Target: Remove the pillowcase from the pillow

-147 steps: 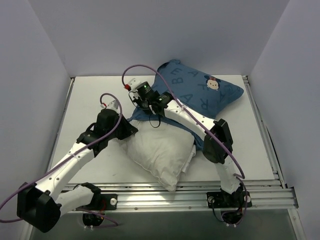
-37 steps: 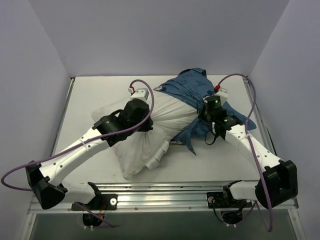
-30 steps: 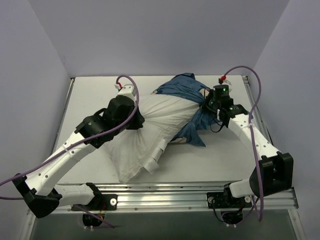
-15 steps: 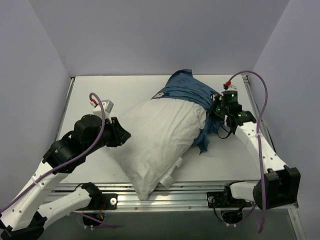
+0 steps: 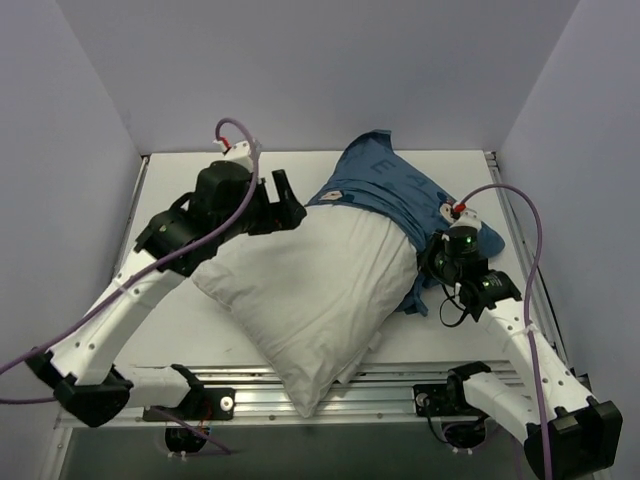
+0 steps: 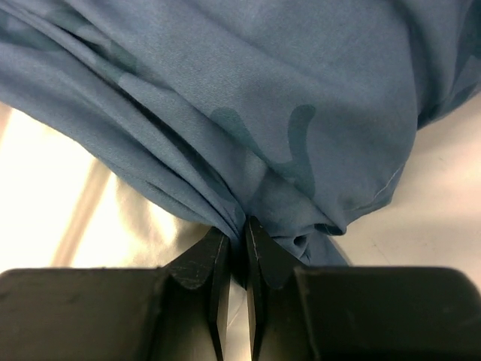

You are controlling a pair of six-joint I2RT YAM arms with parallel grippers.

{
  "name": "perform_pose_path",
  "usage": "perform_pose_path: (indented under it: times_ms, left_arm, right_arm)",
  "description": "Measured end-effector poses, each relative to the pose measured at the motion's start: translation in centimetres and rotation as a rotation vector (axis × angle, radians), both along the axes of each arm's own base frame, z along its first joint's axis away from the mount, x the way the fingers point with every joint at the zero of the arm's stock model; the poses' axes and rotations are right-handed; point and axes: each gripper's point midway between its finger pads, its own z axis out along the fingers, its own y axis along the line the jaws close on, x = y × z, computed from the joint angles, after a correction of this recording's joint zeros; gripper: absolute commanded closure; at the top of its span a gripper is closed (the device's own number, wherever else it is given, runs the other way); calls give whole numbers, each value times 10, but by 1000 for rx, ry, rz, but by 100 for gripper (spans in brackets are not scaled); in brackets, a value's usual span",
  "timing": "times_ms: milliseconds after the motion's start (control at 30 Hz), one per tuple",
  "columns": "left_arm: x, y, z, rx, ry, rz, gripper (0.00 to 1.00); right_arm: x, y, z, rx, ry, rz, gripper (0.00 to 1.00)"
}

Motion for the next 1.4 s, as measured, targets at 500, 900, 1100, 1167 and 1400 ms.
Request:
perform_pose_path:
  times_ms: [500,900,1100,1167,1400]
  left_arm:
    - [68,-83,-167,150,250,-6,0]
    - [54,-93,-177,-11,171,47,98]
    - [46,-94,-173,-14,130,53,98]
    - [41,-94,-172,-6,120,52,98]
    - [16,-89,-165,32,102,38,98]
  right_arm:
    - [2,-10,14,-65,-18,-25,52]
    - [96,69,132,-137,-187,242,13]
    - [145,150,122,-265,-179,453,11]
    - [154,167,101,-305,-144,503,11]
    - [168,205,19,-431,8,648,18]
